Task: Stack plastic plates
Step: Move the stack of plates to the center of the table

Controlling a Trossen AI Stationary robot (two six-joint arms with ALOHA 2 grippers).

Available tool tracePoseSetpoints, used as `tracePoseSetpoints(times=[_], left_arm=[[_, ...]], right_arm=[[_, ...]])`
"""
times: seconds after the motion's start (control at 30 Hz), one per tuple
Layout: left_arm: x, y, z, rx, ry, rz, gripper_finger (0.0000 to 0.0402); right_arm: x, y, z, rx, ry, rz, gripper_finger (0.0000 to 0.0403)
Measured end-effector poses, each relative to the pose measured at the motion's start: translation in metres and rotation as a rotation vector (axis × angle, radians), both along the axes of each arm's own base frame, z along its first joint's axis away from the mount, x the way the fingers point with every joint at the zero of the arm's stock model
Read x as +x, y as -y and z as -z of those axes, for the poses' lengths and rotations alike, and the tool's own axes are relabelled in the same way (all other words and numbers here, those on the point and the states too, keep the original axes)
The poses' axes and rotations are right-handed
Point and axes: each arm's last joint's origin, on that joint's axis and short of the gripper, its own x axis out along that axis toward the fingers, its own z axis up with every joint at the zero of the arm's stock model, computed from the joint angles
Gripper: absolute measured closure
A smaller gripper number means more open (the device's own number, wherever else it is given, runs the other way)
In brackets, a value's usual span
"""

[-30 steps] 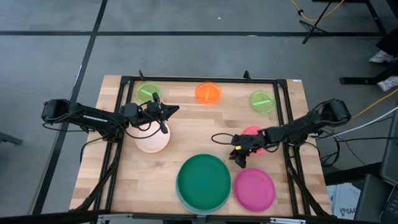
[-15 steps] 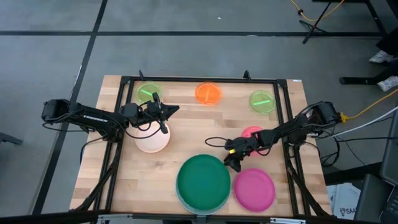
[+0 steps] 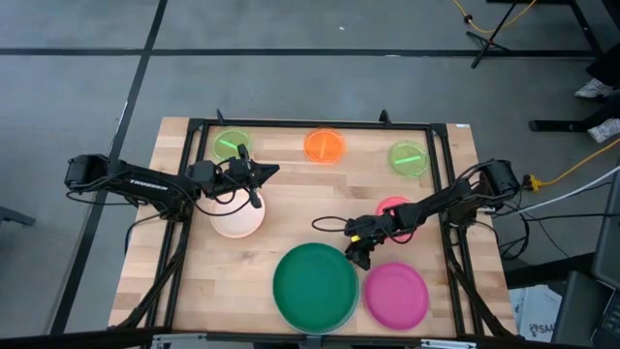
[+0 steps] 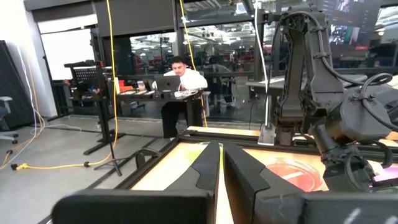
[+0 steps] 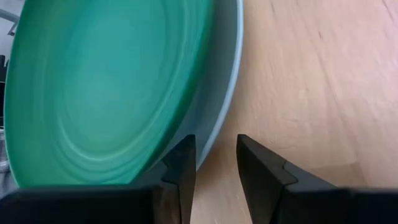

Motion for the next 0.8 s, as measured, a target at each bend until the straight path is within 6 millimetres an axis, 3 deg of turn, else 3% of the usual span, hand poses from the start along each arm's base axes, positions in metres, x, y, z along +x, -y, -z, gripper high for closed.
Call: tracePoseSetpoints(times=[0.6,0.8], left_arm=[[0.0000,0.0001,-0.0004,0.001,0.003,0.000,0.0386],[0.0000,0.0001,-0.0004,0.001,0.003,0.000,0.0386]], right_arm=[[0.0024,-0.0009,0.0061,0.001,0.003,-0.008,0.0293],[0.0022,-0.0007,0.0067,-0.007,0.003,-0.011,0.0342]])
